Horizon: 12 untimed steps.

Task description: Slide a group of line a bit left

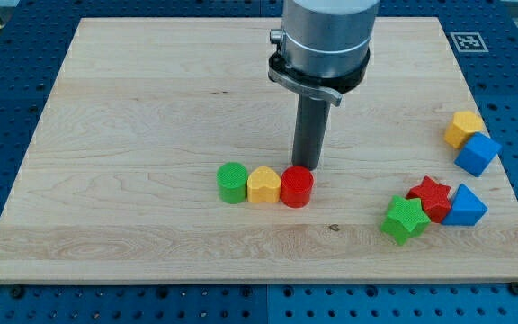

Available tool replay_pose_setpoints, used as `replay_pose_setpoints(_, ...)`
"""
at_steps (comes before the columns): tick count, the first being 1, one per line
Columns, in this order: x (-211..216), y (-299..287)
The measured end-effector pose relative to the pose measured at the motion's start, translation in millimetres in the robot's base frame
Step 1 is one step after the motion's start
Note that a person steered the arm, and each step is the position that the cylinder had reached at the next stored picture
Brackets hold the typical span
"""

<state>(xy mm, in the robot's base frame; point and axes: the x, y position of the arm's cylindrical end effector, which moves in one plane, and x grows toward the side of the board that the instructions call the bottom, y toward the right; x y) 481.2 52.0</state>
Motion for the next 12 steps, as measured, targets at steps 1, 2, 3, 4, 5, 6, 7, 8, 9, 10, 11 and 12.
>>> replay_pose_setpoints(1, -18, 0)
replay_pose_setpoints(2, -18, 1)
replay_pose_setpoints(3, -18, 23)
replay_pose_setpoints(4, -5, 31)
replay_pose_setpoints(5, 9, 30)
replay_pose_setpoints(6, 21, 30)
replay_pose_setpoints(7, 33, 30)
replay_pose_setpoints(8, 39, 30)
replay_pose_setpoints(9, 40, 30)
replay_pose_setpoints(10, 40, 30)
replay_pose_setpoints(11, 40, 28)
replay_pose_setpoints(12, 40, 24)
